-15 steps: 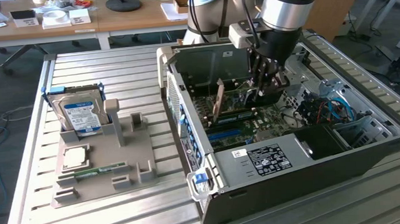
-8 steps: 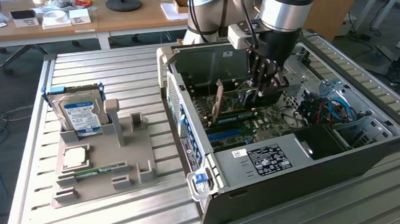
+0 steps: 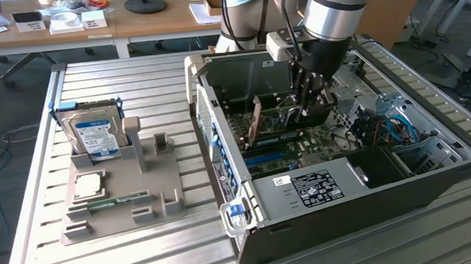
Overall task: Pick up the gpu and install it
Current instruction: 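Insert the gpu into the slot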
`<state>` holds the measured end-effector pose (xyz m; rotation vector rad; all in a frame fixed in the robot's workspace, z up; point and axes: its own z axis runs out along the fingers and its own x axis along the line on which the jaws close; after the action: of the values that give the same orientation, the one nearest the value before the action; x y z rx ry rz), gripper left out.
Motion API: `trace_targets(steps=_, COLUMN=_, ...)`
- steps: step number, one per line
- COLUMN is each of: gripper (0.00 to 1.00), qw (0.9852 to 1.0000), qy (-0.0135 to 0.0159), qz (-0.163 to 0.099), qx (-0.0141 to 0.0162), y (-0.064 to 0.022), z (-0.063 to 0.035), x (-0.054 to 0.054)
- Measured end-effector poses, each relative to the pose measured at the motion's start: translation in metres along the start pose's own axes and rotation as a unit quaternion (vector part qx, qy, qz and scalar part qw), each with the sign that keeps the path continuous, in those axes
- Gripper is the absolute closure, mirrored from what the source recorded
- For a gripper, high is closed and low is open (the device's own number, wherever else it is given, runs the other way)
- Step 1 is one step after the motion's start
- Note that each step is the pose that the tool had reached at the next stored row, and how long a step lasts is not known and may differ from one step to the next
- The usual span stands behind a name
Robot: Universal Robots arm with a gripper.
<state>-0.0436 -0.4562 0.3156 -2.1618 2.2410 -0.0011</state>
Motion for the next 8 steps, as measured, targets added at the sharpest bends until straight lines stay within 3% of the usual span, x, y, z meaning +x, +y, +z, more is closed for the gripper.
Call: trace_targets(steps=8, gripper=0.73, qw=1.0, qy=-0.0002, qz=-0.001, qx=0.0006, y=0.0022, z=0.003, x=0.0043)
